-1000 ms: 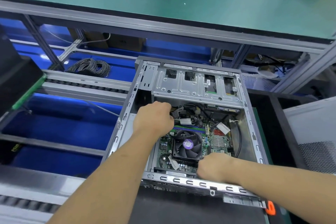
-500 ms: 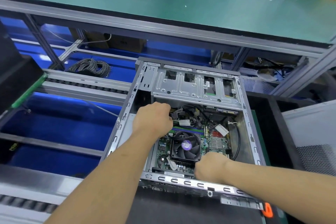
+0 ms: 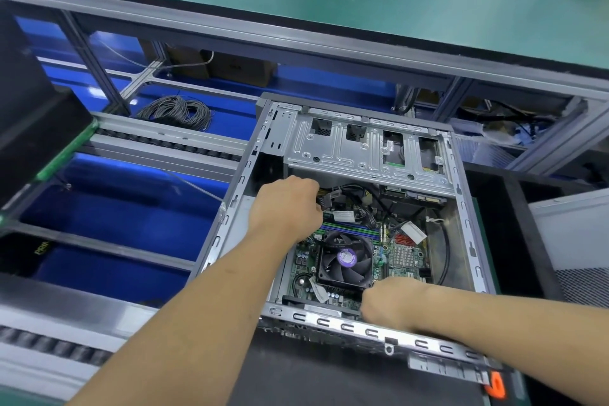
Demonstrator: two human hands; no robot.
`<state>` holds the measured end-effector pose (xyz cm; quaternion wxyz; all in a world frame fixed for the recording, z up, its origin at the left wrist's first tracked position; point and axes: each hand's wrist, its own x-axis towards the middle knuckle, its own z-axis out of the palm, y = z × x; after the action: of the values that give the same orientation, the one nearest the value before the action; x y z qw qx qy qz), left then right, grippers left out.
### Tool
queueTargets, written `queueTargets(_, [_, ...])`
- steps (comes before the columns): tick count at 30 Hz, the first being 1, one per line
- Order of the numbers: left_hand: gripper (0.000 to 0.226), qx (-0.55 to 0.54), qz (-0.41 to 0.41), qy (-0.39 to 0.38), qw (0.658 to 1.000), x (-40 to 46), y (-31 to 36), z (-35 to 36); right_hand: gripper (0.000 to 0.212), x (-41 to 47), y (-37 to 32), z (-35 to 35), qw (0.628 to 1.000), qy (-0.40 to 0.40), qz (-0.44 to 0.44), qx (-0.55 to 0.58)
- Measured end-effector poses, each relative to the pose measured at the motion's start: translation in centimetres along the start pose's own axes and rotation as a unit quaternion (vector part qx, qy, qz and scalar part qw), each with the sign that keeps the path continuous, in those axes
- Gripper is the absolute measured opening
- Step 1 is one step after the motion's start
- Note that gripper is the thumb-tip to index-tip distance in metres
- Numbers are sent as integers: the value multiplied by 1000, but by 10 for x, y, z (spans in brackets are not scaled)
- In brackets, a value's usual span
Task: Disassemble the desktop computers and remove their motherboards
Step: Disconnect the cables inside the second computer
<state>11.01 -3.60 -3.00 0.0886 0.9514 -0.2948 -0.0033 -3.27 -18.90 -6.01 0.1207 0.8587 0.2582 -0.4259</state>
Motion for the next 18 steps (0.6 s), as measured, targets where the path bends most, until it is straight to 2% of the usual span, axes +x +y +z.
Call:
queueTargets(10, [10, 22, -15, 4, 1000, -1, 0, 0, 17, -24, -3, -22, 999, 27, -13, -30])
queueTargets(12, [10, 20, -13, 4, 1000, -2, 1, -1, 14, -30, -2, -25, 999, 18, 14, -40])
queueTargets(15, [11, 16, -13, 0, 1000, -1, 0, -2, 16, -39, 6, -28, 994, 84, 72, 19])
queueTargets(18, [9, 6, -17, -2, 1000, -1, 0, -2, 28, -50, 14, -27, 970, 172, 104, 137])
